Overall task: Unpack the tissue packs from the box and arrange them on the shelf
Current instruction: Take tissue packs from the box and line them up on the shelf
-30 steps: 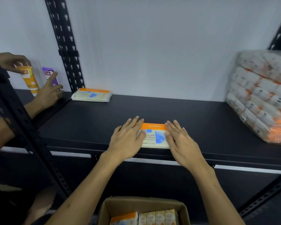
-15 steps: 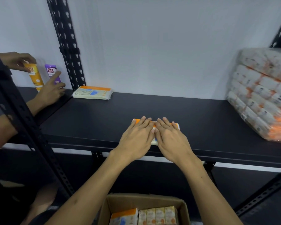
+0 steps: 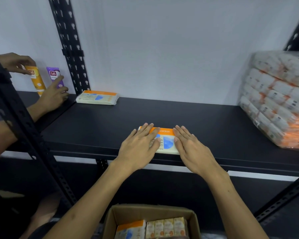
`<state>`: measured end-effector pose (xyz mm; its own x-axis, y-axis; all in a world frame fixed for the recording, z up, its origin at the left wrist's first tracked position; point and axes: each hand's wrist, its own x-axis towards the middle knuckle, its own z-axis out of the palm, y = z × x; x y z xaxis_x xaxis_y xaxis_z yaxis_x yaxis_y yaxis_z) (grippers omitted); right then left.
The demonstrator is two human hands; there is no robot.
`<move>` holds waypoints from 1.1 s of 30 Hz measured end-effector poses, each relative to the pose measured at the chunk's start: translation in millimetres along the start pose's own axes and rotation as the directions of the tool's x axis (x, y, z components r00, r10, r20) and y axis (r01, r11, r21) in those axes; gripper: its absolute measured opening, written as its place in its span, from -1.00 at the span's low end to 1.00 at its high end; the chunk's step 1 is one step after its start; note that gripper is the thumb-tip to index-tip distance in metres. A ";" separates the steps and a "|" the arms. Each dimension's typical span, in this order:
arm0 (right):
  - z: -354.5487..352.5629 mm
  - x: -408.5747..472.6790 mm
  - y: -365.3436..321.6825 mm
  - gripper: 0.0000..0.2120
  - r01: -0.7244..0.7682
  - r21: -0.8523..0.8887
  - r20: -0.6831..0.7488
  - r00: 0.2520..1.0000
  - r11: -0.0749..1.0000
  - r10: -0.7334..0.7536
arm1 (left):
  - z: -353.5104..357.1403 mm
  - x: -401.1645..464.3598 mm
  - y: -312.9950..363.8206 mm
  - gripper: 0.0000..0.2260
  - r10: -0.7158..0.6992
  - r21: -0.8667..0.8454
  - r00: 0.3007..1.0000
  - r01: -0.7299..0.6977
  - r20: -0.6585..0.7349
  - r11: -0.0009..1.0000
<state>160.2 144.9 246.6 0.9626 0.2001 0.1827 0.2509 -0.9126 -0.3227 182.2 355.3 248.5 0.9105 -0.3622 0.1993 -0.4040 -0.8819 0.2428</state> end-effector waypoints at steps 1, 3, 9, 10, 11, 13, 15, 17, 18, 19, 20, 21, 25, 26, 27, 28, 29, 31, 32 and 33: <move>-0.3 -0.3 0.8 -0.47 0.004 -0.019 0.010 1.000 1.000 -0.004 | -1.8 0.9 -0.5 -0.49 -0.007 -0.024 1.000 0.008 0.025 1.000; -1.5 0.8 1.9 -0.46 0.008 -0.069 0.034 0.999 0.998 -0.006 | -8.1 3.7 -2.8 -0.45 -0.015 -0.038 0.997 0.019 0.081 0.999; -11.5 1.1 0.3 -0.46 -0.015 -0.123 0.071 0.997 0.992 0.024 | -36.9 -0.3 -47.5 -0.23 -0.157 -0.078 0.970 0.174 0.187 0.982; -12.5 2.1 -1.1 -0.46 -0.013 -0.160 0.057 0.998 0.987 0.023 | -40.0 -1.6 -57.7 -0.25 -0.174 -0.102 0.966 0.196 0.189 0.975; -13.4 4.1 -3.6 -0.46 -0.008 -0.195 0.033 0.999 0.981 0.015 | -43.0 -2.2 -67.9 -0.28 -0.188 -0.117 0.966 0.211 0.176 0.971; -14.3 10.3 -11.5 -0.46 0.013 -0.217 -0.021 1.000 0.976 -0.018 | -49.7 -0.3 -87.7 -0.33 -0.224 -0.102 0.965 0.239 0.140 0.966; -13.3 17.3 -23.1 -0.44 0.058 -0.194 -0.042 0.997 0.979 -0.067 | -57.5 4.7 -108.4 -0.35 -0.268 -0.058 0.956 0.276 0.121 0.959; -9.0 24.9 -34.9 -0.38 0.100 -0.170 -0.004 0.995 0.980 -0.102 | -65.0 11.8 -129.2 -0.36 -0.308 -0.018 0.945 0.312 0.107 0.950; -5.7 28.9 -39.5 -0.34 0.112 -0.170 0.041 0.993 0.979 -0.107 | -67.7 15.7 -139.0 -0.36 -0.326 0.001 0.940 0.327 0.102 0.945; -1.8 32.7 -43.1 -0.31 0.119 -0.175 0.093 0.990 0.977 -0.104 | -69.7 19.7 -148.2 -0.37 -0.342 0.022 0.934 0.341 0.102 0.940; 2.1 37.1 -45.8 -0.29 0.122 -0.181 0.138 0.986 0.976 -0.097 | -71.0 23.2 -156.6 -0.37 -0.356 0.045 0.929 0.353 0.106 0.935; 5.2 41.7 -47.8 -0.26 0.122 -0.184 0.167 0.982 0.975 -0.091 | -71.7 26.1 -164.1 -0.38 -0.366 0.065 0.924 0.361 0.111 0.930; 11.5 61.6 -56.0 -0.09 0.116 -0.171 0.208 0.975 0.978 -0.080 | -70.3 34.8 -185.7 -0.38 -0.422 0.138 0.903 0.410 0.074 0.902; 12.9 66.5 -58.3 -0.06 0.118 -0.172 0.211 0.974 0.978 -0.080 | -69.6 36.4 -188.8 -0.37 -0.440 0.155 0.895 0.426 0.071 0.892; 14.5 71.4 -60.6 -0.02 0.120 -0.176 0.215 0.973 0.977 -0.081 | -68.5 38.2 -191.1 -0.36 -0.454 0.162 0.888 0.439 0.075 0.884; 15.9 76.4 -62.9 0.01 0.124 -0.184 0.219 0.972 0.975 -0.083 | -66.8 39.6 -192.5 -0.35 -0.463 0.163 0.883 0.447 0.081 0.880; 17.4 81.9 -65.1 0.04 0.129 -0.191 0.223 0.971 0.973 -0.085 | -64.7 40.8 -193.6 -0.34 -0.468 0.157 0.880 0.452 0.085 0.878; 20.8 94.1 -70.0 0.07 0.137 -0.208 0.224 0.971 0.969 -0.089 | -59.2 40.8 -194.9 -0.34 -0.470 0.145 0.880 0.456 0.074 0.878; 22.8 100.5 -72.8 0.07 0.141 -0.215 0.220 0.971 0.966 -0.093 | -56.8 40.5 -195.5 -0.34 -0.469 0.140 0.881 0.458 0.066 0.878; 25.1 107.4 -75.9 0.06 0.146 -0.221 0.214 0.972 0.964 -0.098 | -55.3 40.3 -196.1 -0.34 -0.471 0.137 0.880 0.460 0.061 0.878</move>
<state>247.1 244.6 267.4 0.9328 0.3604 0.0104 0.3600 -0.9296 -0.0789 293.3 530.3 261.4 0.9970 0.0778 0.0036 0.0760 -0.9817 0.1749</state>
